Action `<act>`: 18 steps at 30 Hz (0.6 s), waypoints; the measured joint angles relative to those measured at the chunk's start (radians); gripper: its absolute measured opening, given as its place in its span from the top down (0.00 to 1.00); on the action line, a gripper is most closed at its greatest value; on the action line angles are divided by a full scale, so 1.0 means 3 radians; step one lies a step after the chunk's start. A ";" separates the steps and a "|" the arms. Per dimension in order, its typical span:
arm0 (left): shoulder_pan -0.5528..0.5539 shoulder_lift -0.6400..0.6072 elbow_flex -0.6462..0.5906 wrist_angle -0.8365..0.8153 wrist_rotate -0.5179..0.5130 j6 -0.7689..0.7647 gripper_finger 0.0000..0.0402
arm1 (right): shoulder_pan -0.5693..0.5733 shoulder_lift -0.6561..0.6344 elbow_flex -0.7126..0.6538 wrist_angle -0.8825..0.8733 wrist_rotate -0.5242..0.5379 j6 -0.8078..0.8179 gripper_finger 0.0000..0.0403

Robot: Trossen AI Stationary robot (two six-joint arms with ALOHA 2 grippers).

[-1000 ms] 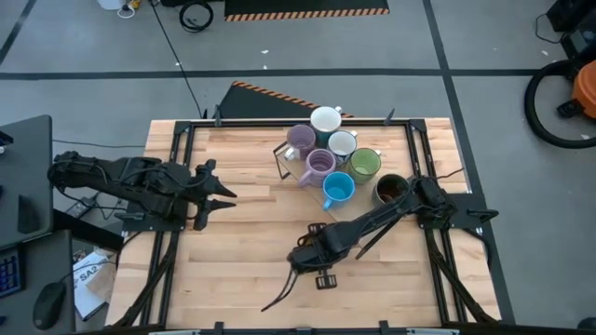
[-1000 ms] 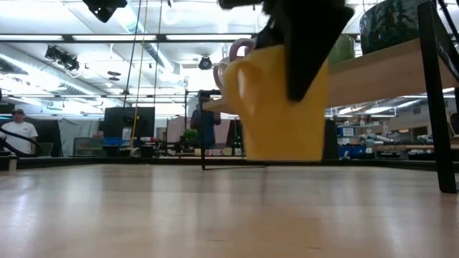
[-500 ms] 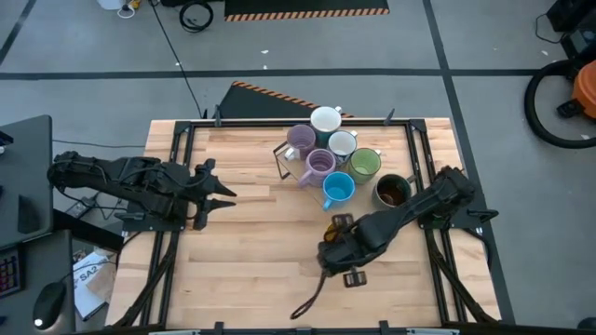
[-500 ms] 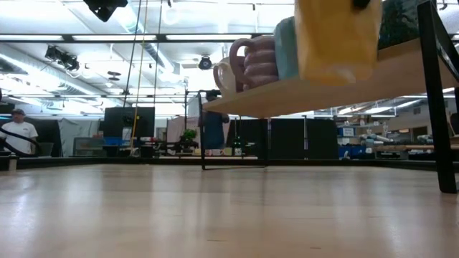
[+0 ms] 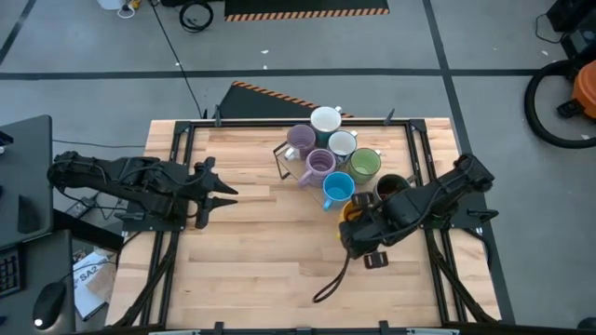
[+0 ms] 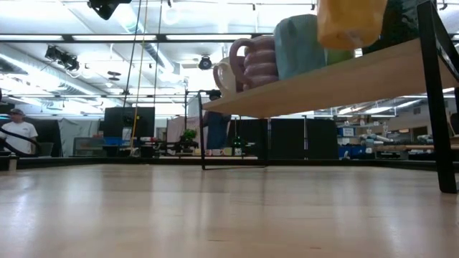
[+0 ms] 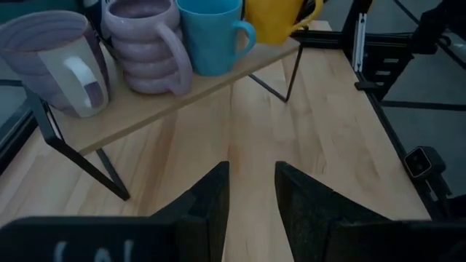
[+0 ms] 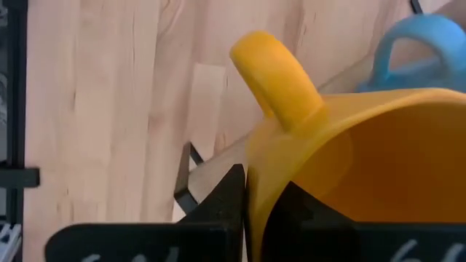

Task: Place coffee mugs
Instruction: Put the yellow mug on the shelf

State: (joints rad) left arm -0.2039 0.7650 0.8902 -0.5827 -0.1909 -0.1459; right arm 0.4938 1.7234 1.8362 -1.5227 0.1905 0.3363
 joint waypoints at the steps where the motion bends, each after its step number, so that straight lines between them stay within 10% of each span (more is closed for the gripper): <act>1: 0.0000 0.0000 0.0000 0.0007 0.0000 -0.0001 0.71 | -0.0001 -0.0012 0.0000 -0.0013 -0.0001 -0.0022 0.91; 18: 0.0000 0.0001 0.0000 0.0076 -0.0037 -0.0013 0.71 | -0.0001 -0.0194 -0.0296 -0.0036 -0.0193 -0.0160 0.90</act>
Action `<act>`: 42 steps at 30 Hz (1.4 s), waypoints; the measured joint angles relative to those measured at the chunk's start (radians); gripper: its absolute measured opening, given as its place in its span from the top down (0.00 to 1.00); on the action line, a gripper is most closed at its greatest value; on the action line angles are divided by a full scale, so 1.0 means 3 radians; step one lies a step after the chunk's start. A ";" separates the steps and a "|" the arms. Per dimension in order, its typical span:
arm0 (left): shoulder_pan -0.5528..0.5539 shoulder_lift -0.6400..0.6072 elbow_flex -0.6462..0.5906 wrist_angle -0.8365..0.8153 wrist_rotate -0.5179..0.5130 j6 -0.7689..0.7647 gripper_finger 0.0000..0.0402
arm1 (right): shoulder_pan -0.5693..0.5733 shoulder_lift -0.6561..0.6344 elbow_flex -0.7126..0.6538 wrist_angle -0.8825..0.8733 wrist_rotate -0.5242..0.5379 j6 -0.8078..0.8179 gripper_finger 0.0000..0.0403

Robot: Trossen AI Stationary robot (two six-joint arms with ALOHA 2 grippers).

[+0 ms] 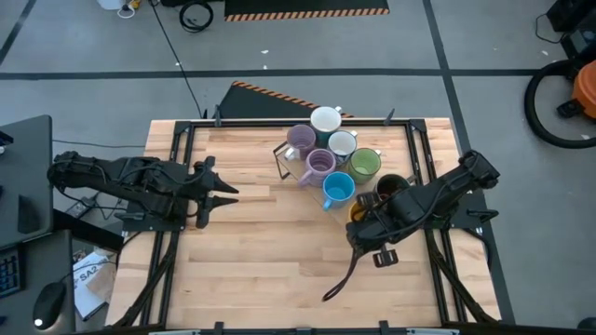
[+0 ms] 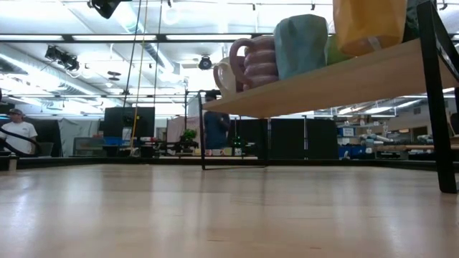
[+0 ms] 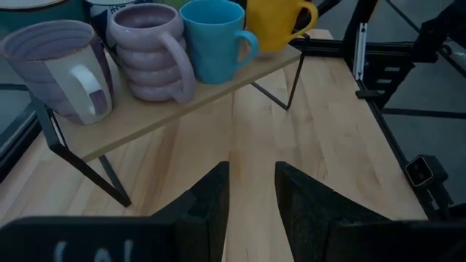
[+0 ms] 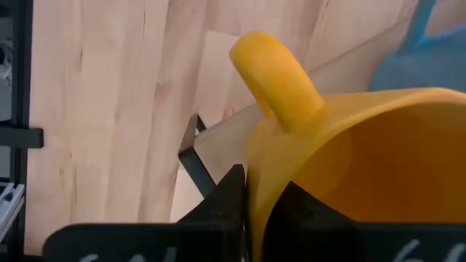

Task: Place coffee mugs
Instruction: Put the yellow mug on the shelf, then return to Home Position

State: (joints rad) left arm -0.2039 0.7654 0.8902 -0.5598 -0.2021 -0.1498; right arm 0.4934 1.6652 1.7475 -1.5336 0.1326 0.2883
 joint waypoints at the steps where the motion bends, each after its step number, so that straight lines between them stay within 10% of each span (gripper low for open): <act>1: 0.0000 0.0000 0.0000 0.0005 -0.0001 -0.0001 0.71 | 0.0000 -0.0027 -0.0032 0.0013 0.0000 0.0007 0.89; 42: 0.0054 -0.0029 -0.0125 0.0166 -0.0001 -0.0101 0.71 | -0.0004 -0.0423 -0.0124 0.0122 -0.0096 0.0201 0.62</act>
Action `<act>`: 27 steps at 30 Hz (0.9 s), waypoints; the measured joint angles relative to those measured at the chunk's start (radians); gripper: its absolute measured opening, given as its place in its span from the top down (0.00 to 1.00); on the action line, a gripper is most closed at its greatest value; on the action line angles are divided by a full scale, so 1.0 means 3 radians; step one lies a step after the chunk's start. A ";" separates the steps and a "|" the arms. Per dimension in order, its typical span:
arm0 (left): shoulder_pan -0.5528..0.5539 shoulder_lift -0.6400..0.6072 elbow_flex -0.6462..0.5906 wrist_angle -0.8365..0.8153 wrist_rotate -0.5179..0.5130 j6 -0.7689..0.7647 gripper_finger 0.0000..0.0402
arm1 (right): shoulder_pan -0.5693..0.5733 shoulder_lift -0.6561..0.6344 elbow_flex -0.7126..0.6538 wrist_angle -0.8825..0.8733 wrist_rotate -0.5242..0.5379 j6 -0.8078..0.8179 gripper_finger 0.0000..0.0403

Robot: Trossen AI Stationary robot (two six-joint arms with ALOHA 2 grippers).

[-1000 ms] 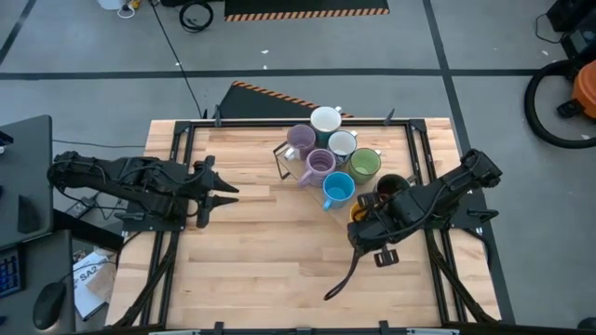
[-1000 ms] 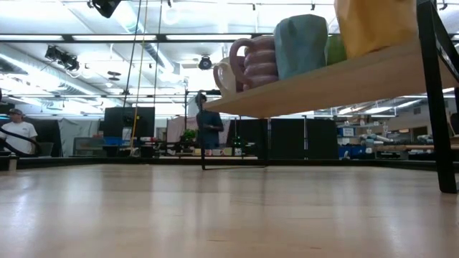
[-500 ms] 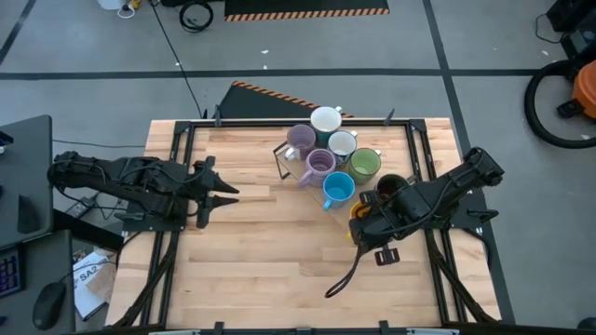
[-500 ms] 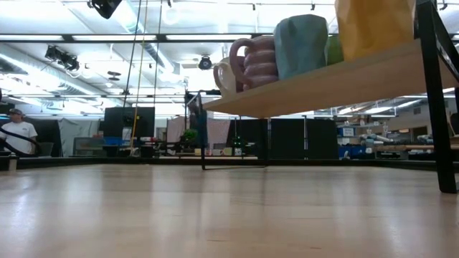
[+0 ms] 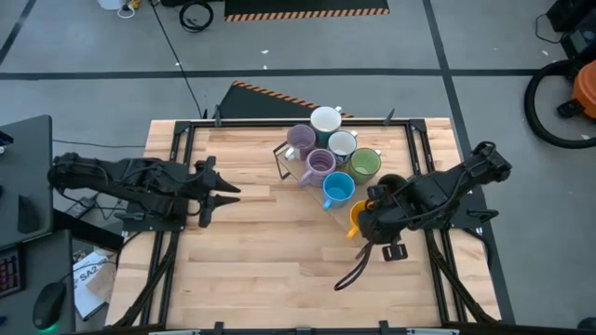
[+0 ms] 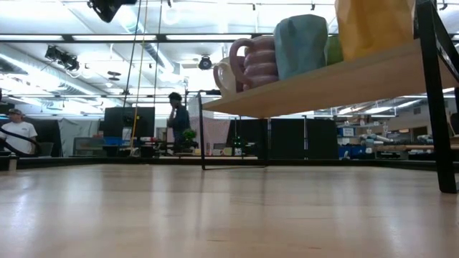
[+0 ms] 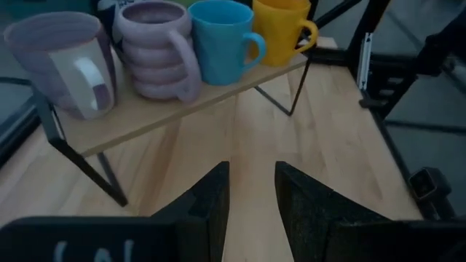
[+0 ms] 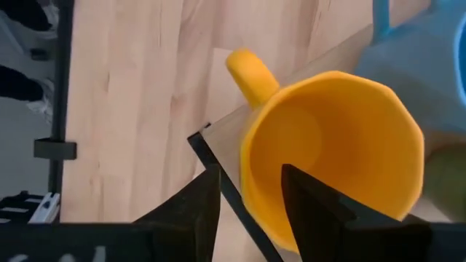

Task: Place coffee mugs
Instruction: Return to Home Position

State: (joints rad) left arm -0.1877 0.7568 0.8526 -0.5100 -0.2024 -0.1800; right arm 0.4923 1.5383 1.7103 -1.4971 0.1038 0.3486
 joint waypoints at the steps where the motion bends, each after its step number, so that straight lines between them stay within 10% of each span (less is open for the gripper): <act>1: 0.0013 -0.0014 -0.0057 0.0076 0.0030 -0.0030 0.71 | 0.0001 -0.0025 0.0000 0.0002 -0.0002 0.0002 0.62; 12: 0.0165 -0.0363 -0.0732 0.0710 0.0093 -0.0401 0.71 | 0.0001 -0.0497 0.0000 0.0250 0.0048 0.0262 0.62; 27: 0.0393 -0.1213 -0.1789 0.1633 -0.0128 -0.1120 0.71 | 0.0009 -0.1507 -0.0171 0.1062 0.1098 0.0495 0.68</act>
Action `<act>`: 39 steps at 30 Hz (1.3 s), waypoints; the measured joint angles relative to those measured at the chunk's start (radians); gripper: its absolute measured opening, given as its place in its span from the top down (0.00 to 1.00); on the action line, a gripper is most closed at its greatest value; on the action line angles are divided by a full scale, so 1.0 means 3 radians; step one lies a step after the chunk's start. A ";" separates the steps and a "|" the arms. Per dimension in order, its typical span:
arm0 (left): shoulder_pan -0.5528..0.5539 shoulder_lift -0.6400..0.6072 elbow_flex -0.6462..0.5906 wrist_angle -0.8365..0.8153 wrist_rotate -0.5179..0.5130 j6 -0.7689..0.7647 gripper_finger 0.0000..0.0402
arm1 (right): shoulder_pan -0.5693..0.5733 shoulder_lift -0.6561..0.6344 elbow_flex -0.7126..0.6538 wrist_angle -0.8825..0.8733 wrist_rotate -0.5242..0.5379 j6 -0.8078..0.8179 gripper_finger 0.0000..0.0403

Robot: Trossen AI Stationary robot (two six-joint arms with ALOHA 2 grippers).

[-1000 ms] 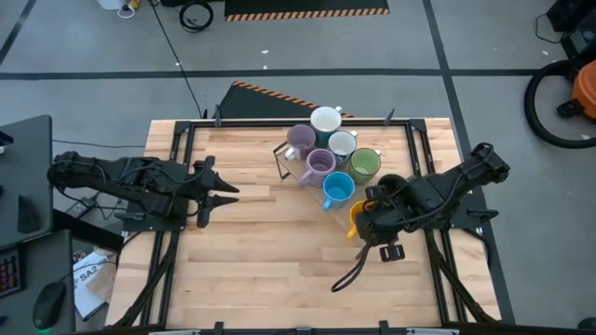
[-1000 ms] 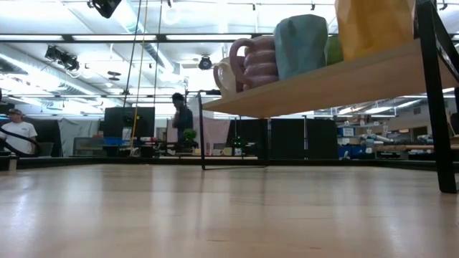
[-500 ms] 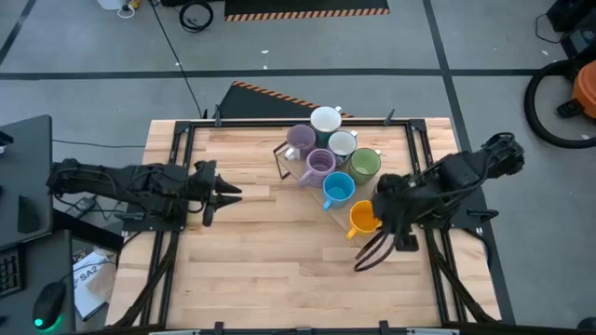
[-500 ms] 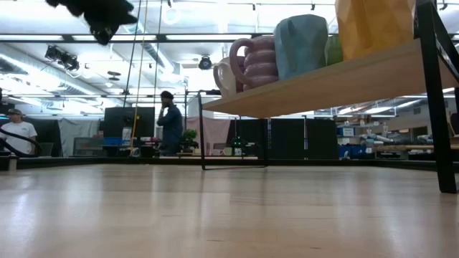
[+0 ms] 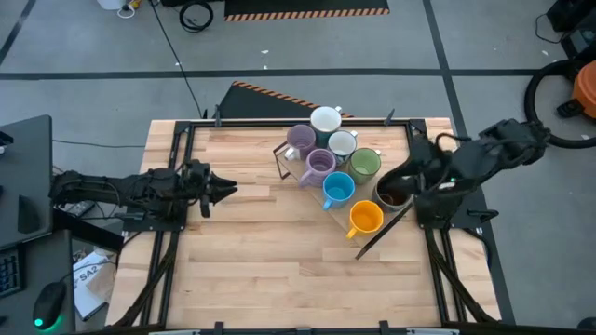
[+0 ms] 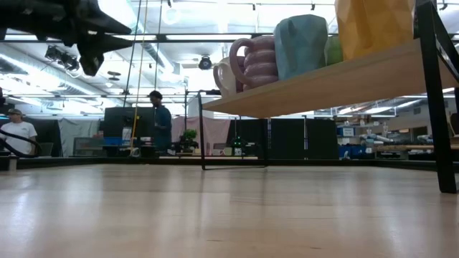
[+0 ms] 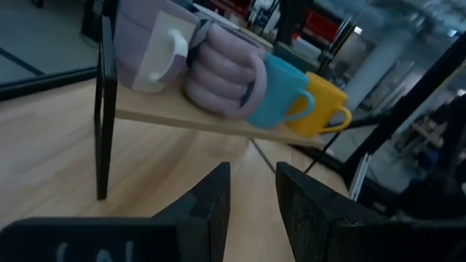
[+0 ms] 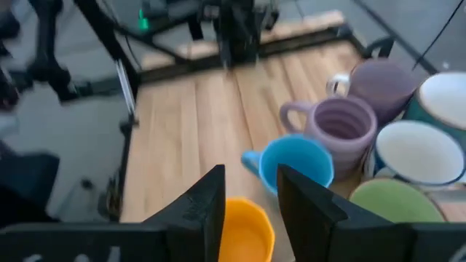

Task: Place coffee mugs
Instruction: Return to Home Position

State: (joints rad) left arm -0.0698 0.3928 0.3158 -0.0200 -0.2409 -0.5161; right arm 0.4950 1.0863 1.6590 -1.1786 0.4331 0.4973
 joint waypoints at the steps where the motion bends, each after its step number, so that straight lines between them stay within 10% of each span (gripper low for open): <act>1: 0.0006 -0.0036 -0.0059 0.0073 -0.0002 -0.0029 0.71 | 0.0000 -0.0079 -0.0076 0.0090 0.0033 -0.0001 0.69; 21: 0.0049 -0.0116 -0.0643 0.0878 -0.0321 -0.0285 0.76 | 0.0000 -0.1810 -0.2434 0.2264 0.0392 -0.0084 0.80; 39: 0.0077 -0.0108 -0.0644 0.0979 -0.0320 -0.0339 0.98 | 0.0001 -0.3603 -0.4310 0.4495 -0.0165 -0.0562 0.96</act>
State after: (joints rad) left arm -0.0467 0.3603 0.1226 0.2738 -0.3370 -0.6178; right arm 0.4953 0.0054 0.3660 0.1698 0.3835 0.3288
